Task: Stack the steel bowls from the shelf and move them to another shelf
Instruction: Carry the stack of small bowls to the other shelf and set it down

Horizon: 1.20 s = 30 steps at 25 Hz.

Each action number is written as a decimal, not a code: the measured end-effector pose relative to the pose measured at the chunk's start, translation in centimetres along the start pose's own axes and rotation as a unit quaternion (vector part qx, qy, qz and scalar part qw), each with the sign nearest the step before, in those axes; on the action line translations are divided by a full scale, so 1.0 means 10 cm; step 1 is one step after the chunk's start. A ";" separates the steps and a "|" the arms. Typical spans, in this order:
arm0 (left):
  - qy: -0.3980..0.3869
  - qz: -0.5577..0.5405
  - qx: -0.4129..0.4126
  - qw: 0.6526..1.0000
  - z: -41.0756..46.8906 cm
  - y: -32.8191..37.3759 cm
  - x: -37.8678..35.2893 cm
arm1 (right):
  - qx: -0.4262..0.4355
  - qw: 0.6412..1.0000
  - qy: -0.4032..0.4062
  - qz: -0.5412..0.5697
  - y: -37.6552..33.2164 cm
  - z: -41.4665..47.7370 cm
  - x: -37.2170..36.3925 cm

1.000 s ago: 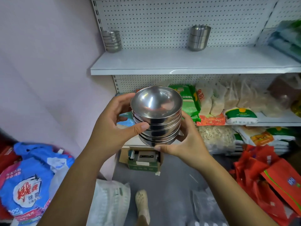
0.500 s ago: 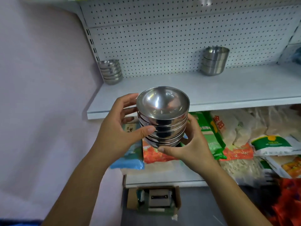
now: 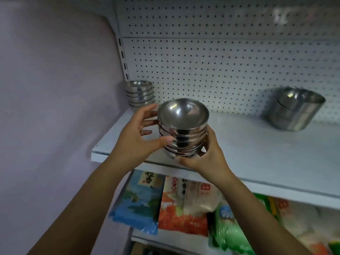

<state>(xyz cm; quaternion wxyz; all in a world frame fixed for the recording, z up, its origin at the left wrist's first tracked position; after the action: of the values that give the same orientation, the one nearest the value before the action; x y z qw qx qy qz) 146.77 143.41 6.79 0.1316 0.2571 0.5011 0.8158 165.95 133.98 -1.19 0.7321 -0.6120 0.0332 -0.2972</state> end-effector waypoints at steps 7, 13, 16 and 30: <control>0.061 0.112 0.006 0.992 0.93 -0.62 -0.25 | -0.003 0.998 -0.056 -0.018 0.60 1.30 0.06; 0.123 0.171 0.009 0.977 1.38 -0.95 -0.30 | -0.010 0.996 -0.090 -0.010 0.86 1.98 -0.08; 0.129 0.231 -0.004 0.964 1.56 -1.09 -0.27 | -0.013 0.995 -0.100 0.002 0.92 2.23 -0.22; 0.022 0.322 0.050 0.945 1.98 -1.30 -0.27 | -0.011 0.993 -0.060 -0.098 0.91 2.78 -0.47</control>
<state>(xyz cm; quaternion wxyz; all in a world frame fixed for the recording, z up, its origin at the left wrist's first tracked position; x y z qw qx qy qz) 159.36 163.01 1.78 -0.1624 0.3930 0.4343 0.7941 177.15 161.22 -4.13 0.6936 -0.6369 -0.0679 -0.3295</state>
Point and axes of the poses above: each hand's wrist, its own z-axis towards the middle knuckle, its own x-axis out of the back of the hand, y = z × x, the point moved 4 cm from there along z, towards the middle knuckle, and after that the axes turned 4 degrees about -z, right-handed, at the moved point
